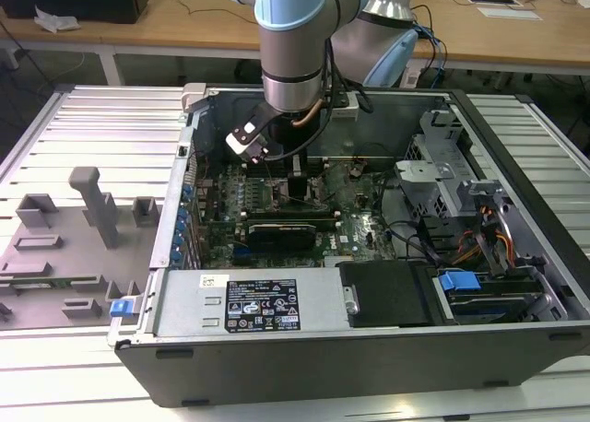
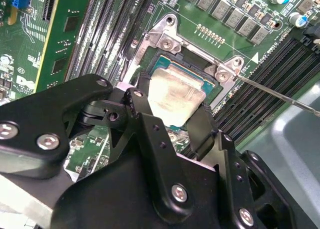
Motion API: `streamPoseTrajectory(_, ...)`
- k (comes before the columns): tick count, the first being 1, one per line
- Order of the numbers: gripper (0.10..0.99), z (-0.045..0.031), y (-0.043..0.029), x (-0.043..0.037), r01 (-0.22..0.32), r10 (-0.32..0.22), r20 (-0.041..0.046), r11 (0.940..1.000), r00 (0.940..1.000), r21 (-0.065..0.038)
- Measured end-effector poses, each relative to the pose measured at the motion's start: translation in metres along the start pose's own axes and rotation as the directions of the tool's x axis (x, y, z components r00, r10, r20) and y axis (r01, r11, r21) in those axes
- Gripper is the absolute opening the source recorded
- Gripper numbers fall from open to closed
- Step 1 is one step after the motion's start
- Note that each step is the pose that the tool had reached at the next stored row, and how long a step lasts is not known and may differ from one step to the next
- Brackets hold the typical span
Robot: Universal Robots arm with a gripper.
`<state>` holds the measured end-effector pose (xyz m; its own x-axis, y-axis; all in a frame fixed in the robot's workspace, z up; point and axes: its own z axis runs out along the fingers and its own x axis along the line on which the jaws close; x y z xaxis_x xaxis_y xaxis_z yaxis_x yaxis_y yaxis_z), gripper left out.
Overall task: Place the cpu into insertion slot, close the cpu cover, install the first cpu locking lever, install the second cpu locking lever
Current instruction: 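Place the cpu into insertion slot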
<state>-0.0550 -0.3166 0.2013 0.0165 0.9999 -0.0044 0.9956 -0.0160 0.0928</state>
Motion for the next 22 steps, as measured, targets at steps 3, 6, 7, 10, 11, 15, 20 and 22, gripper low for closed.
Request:
streamPoseTrajectory(3,0.612,0.0,0.0,0.0,0.0,0.0,0.0,1.0,1.0,0.0)
streamPoseTrajectory(6,0.612,-0.0009,0.0002,0.0,0.0,0.0,0.0,1.0,1.0,0.0)
streamPoseTrajectory(7,0.612,-0.0027,0.0003,0.0,0.0,0.0,0.0,1.0,1.0,0.0)
streamPoseTrajectory(10,0.612,-0.0061,0.0007,0.0,0.0,0.0,-0.0003,1.0,1.0,0.0)
streamPoseTrajectory(11,0.612,-0.0061,0.0007,0.0,0.0,0.0,-0.0003,1.0,1.0,0.0)
streamPoseTrajectory(15,0.408,-0.0067,0.0007,0.0,0.0,0.0,0.0,1.0,1.0,0.0)
streamPoseTrajectory(20,0.169,-0.007,0.0007,0.0,0.0,0.0,-0.0001,1.0,1.0,0.0)
streamPoseTrajectory(22,0.106,-0.0072,0.0007,0.0,0.0,0.0,-0.0001,1.0,1.0,0.0)
